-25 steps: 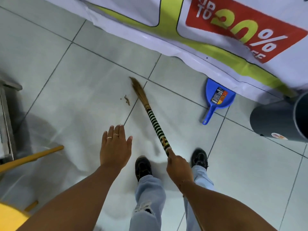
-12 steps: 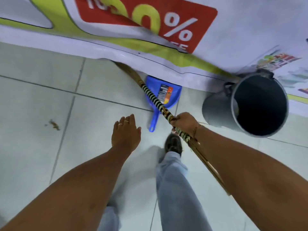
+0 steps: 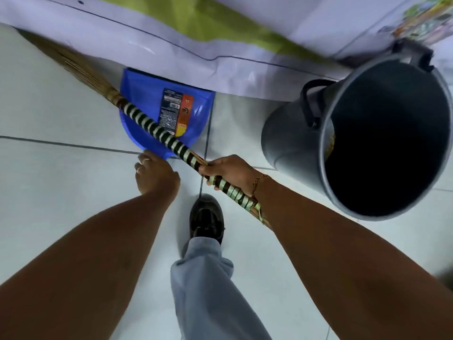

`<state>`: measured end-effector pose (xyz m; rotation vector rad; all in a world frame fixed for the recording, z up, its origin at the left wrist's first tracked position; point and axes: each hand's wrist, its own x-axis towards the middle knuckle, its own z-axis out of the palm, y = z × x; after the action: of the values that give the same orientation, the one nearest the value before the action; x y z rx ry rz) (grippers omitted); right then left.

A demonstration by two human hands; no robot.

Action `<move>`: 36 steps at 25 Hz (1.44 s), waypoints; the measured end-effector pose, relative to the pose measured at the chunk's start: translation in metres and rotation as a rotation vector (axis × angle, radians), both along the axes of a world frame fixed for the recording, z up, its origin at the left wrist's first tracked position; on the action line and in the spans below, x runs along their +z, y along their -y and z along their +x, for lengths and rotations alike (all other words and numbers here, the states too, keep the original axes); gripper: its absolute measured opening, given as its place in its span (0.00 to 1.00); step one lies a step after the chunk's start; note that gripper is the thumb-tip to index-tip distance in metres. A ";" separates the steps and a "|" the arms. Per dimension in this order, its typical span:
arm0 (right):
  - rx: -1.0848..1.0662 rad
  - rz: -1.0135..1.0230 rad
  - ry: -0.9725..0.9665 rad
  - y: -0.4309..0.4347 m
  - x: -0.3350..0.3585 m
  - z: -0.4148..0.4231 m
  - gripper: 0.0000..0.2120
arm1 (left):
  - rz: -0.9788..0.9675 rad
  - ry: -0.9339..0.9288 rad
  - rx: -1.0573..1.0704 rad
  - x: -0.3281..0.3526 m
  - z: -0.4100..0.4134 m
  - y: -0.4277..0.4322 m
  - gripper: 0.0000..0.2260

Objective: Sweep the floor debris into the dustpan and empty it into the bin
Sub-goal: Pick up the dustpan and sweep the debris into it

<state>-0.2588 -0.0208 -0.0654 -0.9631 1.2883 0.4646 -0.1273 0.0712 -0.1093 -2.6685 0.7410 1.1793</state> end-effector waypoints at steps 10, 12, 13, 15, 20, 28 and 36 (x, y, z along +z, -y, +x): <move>-0.059 0.057 0.009 -0.036 0.008 0.034 0.17 | -0.068 0.047 0.181 -0.011 0.031 -0.037 0.14; -0.131 0.019 0.026 -0.049 0.016 0.049 0.14 | -0.056 -0.005 0.256 0.000 0.038 -0.046 0.15; -0.181 0.005 0.042 -0.054 0.018 0.054 0.14 | -0.056 -0.039 0.272 0.002 0.039 -0.049 0.16; -0.250 -0.004 0.074 -0.060 0.011 0.061 0.13 | -0.066 -0.102 0.250 -0.003 0.036 -0.054 0.21; -0.237 -0.023 0.052 -0.047 -0.012 0.055 0.08 | -0.071 -0.164 0.175 -0.033 0.017 -0.045 0.27; -0.080 -0.097 0.063 -0.047 -0.014 0.050 0.07 | -0.079 -0.112 0.147 -0.030 0.004 -0.041 0.15; 0.310 -0.316 -0.031 -0.115 0.050 0.119 0.28 | -0.052 -0.097 0.286 0.063 0.079 -0.139 0.18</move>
<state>-0.1399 0.0942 -0.0152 -1.4379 1.2670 0.5247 -0.0483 0.2106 -0.0466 -2.8494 0.4150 1.3800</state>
